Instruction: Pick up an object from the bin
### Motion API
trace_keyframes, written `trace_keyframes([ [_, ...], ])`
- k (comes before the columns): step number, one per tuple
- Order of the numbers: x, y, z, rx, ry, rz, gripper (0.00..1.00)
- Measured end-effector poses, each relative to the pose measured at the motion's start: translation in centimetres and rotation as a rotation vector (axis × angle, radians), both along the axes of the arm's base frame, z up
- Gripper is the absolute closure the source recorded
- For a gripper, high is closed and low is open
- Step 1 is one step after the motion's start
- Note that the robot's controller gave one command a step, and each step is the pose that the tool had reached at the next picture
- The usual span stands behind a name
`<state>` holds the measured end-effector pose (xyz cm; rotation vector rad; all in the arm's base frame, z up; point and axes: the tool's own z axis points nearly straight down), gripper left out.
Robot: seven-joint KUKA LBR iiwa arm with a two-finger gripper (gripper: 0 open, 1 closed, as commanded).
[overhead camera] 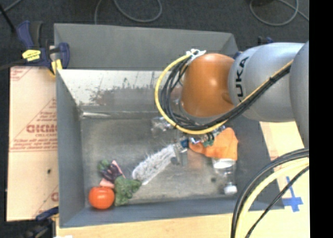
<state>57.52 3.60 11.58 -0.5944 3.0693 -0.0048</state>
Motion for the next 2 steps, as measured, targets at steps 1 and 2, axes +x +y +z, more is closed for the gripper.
trace_keyframes([
  [1, -1.11, 0.91, -4.55, 0.001, 0.010, 0.048, 1.00],
  [2, -1.11, 0.90, -4.55, 0.001, 0.011, 0.047, 1.00],
])
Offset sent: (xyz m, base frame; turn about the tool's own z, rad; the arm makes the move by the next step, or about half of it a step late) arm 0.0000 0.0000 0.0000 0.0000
